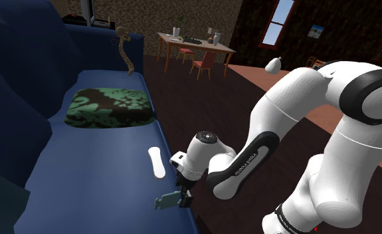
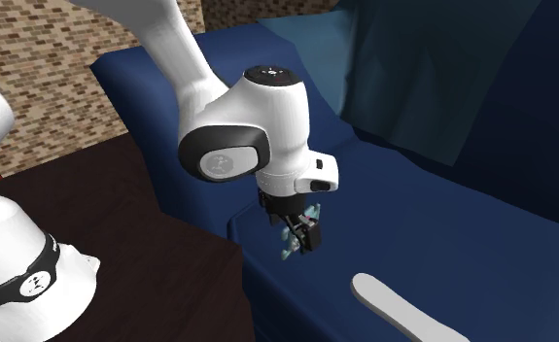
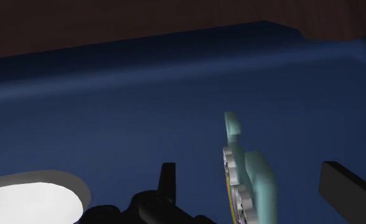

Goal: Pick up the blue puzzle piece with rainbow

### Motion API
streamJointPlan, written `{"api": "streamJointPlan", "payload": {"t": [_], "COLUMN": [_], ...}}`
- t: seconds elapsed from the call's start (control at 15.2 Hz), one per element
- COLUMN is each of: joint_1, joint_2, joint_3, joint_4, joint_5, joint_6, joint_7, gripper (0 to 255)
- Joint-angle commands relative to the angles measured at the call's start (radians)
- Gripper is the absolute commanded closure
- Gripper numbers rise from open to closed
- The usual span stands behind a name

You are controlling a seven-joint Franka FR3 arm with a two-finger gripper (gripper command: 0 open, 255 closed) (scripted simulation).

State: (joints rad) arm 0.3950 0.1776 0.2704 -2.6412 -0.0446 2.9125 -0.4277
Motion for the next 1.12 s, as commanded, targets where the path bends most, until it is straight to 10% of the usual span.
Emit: {"api": "streamJointPlan", "payload": {"t": [0.0, 0.07, 1.06], "joint_1": [0.006, 0.005, -0.024], "joint_2": [0.014, 0.009, -0.088], "joint_3": [-0.007, -0.005, 0.039], "joint_4": [0.001, -0.002, -0.007], "joint_5": [-0.012, -0.009, 0.071], "joint_6": [0.013, 0.012, -0.078], "joint_7": [0.009, 0.007, -0.049], "gripper": [0, 255, 255]}}
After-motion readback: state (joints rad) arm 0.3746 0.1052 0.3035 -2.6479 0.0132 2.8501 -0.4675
